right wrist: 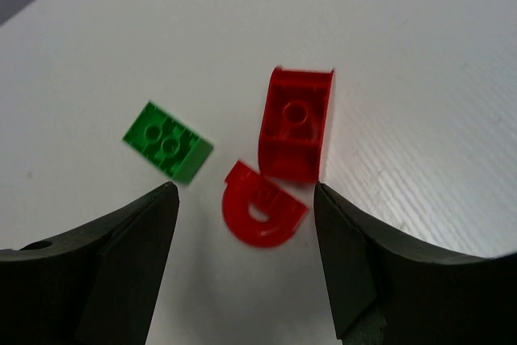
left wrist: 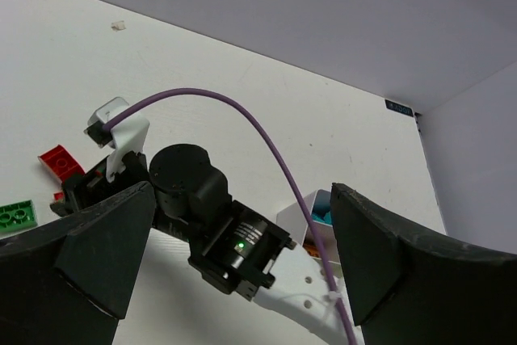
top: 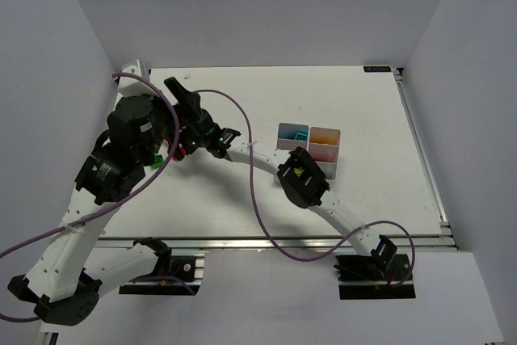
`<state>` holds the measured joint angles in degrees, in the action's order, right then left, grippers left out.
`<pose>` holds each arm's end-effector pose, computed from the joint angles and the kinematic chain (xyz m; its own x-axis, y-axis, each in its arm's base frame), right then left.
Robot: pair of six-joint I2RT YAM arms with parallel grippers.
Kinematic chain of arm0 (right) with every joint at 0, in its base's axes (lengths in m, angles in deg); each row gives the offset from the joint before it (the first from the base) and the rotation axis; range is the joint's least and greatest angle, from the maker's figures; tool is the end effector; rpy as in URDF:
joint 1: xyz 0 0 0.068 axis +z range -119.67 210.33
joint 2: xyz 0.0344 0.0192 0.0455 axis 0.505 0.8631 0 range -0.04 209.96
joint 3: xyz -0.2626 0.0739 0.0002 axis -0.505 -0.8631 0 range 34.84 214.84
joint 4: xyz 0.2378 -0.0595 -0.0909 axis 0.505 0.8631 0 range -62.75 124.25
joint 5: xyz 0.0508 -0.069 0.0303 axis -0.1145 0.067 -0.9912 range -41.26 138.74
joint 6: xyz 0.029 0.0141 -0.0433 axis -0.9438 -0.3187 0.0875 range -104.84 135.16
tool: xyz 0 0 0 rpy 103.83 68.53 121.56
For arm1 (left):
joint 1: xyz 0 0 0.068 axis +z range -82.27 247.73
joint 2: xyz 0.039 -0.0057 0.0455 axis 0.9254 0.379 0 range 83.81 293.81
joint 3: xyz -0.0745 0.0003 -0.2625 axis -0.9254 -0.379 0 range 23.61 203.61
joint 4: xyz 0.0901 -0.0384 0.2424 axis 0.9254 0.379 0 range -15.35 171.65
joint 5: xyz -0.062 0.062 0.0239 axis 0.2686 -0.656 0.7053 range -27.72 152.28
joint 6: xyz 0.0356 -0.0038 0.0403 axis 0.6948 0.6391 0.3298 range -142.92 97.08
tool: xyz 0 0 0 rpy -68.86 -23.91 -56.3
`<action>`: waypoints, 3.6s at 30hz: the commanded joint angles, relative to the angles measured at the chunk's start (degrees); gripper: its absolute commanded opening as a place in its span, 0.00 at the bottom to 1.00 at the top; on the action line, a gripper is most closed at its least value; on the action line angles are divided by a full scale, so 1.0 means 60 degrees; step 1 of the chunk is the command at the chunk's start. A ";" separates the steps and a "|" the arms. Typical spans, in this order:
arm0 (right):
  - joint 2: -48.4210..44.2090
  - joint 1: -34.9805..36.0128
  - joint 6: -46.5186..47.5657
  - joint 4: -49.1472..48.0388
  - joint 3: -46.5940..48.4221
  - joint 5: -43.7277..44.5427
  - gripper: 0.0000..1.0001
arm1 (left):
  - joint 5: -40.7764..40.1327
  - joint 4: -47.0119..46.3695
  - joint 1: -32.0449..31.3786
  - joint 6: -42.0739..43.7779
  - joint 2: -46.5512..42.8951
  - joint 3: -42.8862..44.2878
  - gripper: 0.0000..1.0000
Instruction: Sort the legos into containers by color
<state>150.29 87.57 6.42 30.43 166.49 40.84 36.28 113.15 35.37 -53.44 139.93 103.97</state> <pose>0.3217 0.5089 0.1818 -0.3361 -0.2443 -0.9096 -0.8609 0.4714 0.1915 0.1557 -0.0801 0.4619 -0.2412 -0.3876 -0.8897 -0.0005 0.9168 -0.3993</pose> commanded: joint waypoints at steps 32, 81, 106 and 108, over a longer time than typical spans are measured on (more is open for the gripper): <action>0.1519 0.0173 -0.0946 -0.2303 0.1436 0.1712 0.60 | -0.1145 0.0482 0.0061 -0.0186 0.0007 0.0787 0.98; -0.1716 -0.0061 -0.0537 -0.4866 -0.2516 -0.0074 0.10 | -0.1424 0.0322 0.0061 -0.1211 -0.1340 -0.0560 0.98; -1.2995 -0.4496 0.7047 0.2746 -0.9988 -0.4118 0.00 | -0.0370 -0.1787 0.0047 -0.1709 -0.1604 -0.2611 0.98; -1.3829 -0.4936 0.7808 0.3799 -1.0338 -0.3914 0.00 | -0.0195 -0.1992 0.0061 -0.1812 -0.1516 -0.2815 0.98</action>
<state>71.60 60.42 40.43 37.84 107.33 19.94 32.61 104.59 35.37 -63.19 130.49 88.49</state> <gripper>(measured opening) 0.438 0.983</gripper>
